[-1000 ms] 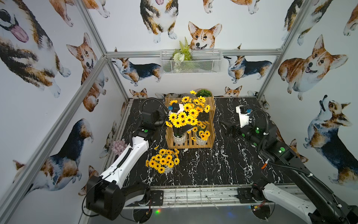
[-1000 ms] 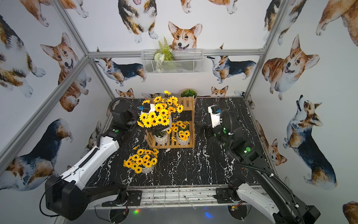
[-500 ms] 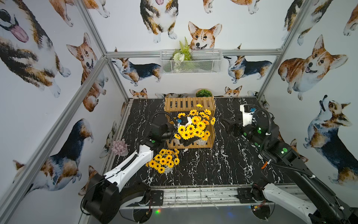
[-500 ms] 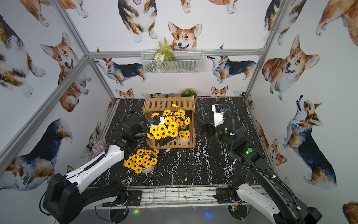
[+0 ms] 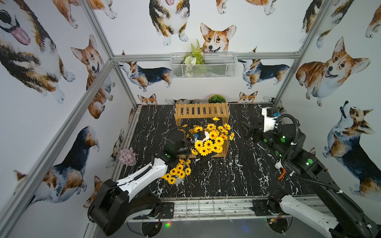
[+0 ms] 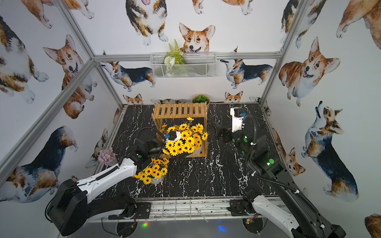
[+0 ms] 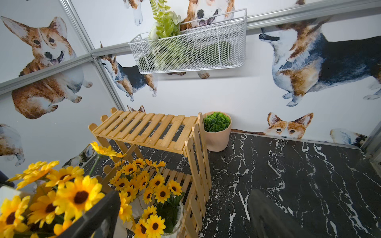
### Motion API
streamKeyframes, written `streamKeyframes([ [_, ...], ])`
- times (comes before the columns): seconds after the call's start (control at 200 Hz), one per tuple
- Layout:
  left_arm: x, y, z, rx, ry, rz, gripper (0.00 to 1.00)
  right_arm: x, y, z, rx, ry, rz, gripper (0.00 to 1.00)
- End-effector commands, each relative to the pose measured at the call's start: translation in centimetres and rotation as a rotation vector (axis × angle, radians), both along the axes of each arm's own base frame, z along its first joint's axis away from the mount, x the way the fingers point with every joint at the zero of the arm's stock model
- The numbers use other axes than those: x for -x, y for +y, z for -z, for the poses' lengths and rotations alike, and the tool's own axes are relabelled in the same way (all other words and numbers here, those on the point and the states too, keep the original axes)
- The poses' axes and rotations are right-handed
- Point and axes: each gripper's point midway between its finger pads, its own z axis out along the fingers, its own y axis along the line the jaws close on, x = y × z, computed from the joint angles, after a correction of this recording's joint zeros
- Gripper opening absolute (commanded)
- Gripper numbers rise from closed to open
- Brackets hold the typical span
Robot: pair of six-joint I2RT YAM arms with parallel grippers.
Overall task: Take the sunflower pots off the shelves
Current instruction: Place the sunflower pot at the center of the board.
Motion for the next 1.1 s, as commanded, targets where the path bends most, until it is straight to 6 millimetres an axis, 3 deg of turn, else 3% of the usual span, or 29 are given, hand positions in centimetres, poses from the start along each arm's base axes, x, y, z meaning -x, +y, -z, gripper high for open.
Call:
streamKeyframes([
  [0.0, 0.4, -0.6, -1.7, 0.066, -0.080, 0.008, 0.00, 0.1, -0.2, -1.6, -0.002, -0.046, 0.003, 1.00],
  [0.36, 2.1, -3.0, 0.1, 0.083, -0.053, 0.049, 0.00, 0.3, 0.2, -3.4, -0.024, -0.083, -0.021, 1.00],
  [1.096, 4.5, -9.8, 5.3, 0.031, -0.074, 0.135, 0.00, 1.0, -0.7, -3.3, -0.005, -0.066, -0.003, 1.00],
])
